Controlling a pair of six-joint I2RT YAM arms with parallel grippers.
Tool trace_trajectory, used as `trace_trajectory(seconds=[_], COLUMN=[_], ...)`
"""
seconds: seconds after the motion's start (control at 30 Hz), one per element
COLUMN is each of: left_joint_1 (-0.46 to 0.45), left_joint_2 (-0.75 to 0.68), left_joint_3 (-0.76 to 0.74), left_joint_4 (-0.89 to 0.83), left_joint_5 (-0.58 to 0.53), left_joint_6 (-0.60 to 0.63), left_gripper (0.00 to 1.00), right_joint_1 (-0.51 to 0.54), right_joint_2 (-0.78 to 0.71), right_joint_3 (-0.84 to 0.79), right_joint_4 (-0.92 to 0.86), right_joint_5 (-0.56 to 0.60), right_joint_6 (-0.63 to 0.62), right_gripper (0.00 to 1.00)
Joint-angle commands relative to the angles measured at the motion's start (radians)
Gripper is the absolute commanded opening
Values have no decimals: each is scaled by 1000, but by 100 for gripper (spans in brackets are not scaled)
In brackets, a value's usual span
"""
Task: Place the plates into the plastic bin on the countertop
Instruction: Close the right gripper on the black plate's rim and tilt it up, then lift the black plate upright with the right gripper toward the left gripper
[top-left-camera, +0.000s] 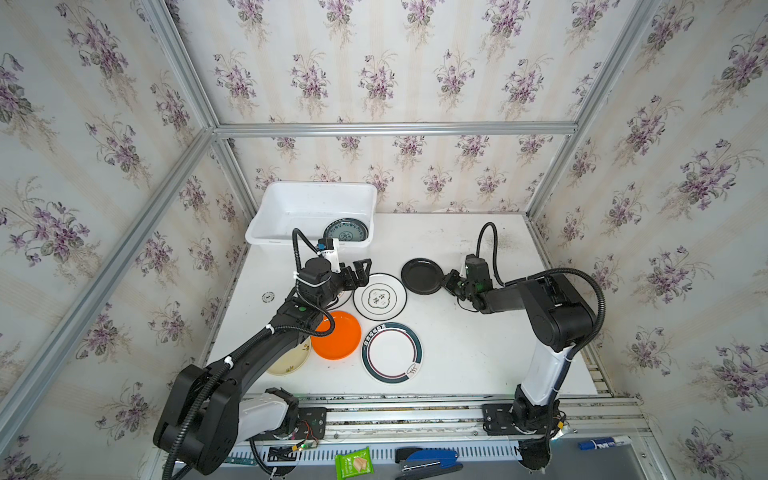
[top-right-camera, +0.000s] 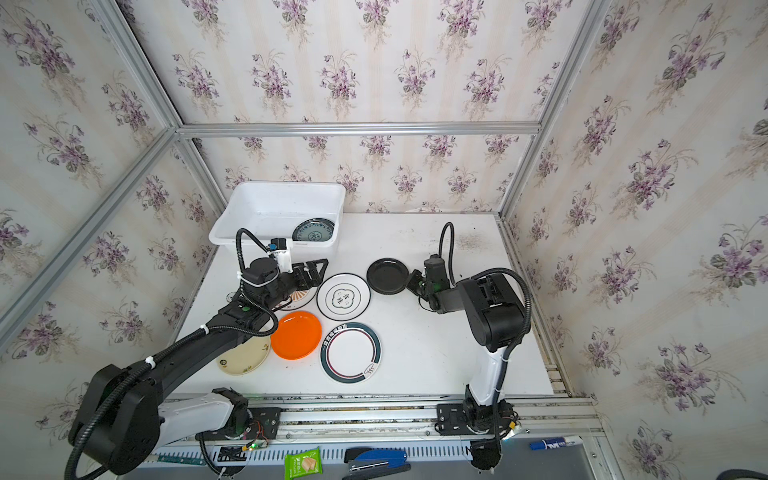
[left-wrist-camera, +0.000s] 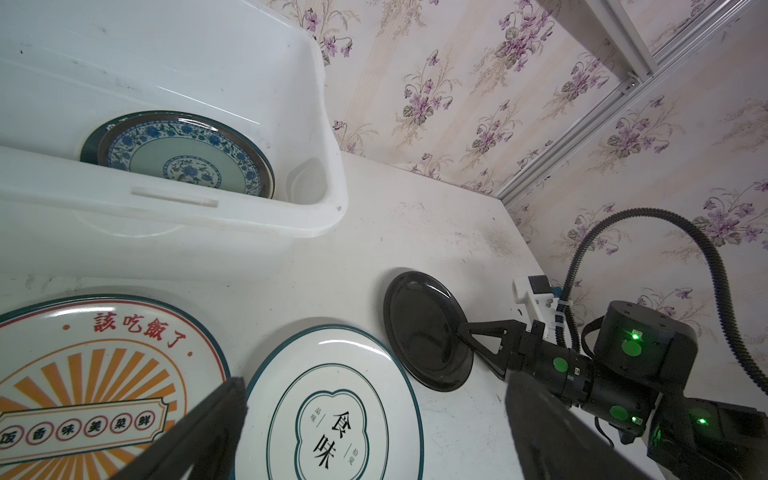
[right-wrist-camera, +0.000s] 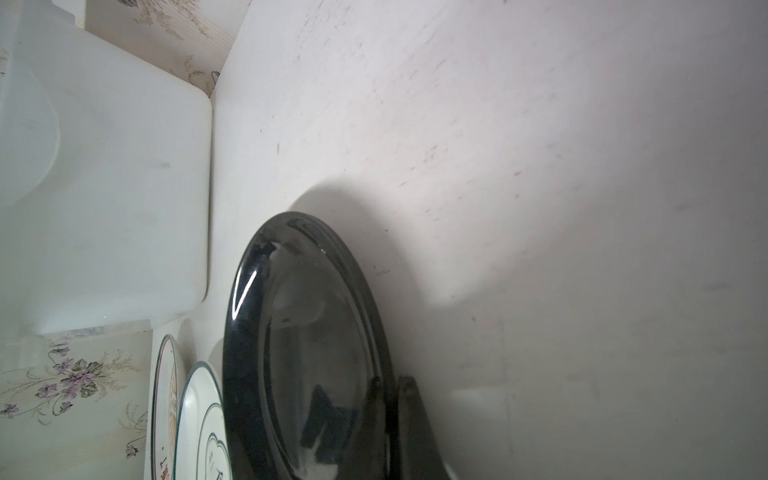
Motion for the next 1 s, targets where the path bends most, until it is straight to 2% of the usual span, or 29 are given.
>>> trace_trajectory(seconds=[0.0, 0.43, 0.7, 0.97], left_joint_1=[0, -1, -1, -1], left_joint_2=[28, 58, 76, 116], left_joint_3=[11, 19, 9, 21], left_joint_4=[11, 37, 47, 70], left_joint_5=[6, 51, 57, 88], left_joint_6=[7, -10, -20, -26], left_gripper=[99, 99, 99, 99], right_joint_1=[-2, -25, -25, -25], right_joint_2=[-9, -105, -218, -391], right_joint_3=[2, -18, -46, -104], right_joint_4=[-55, -96, -151, -194], right_joint_5=[43, 33, 55, 51], right_joint_6=[-13, -32, -79, -89], right_gripper=[0, 0, 0, 0])
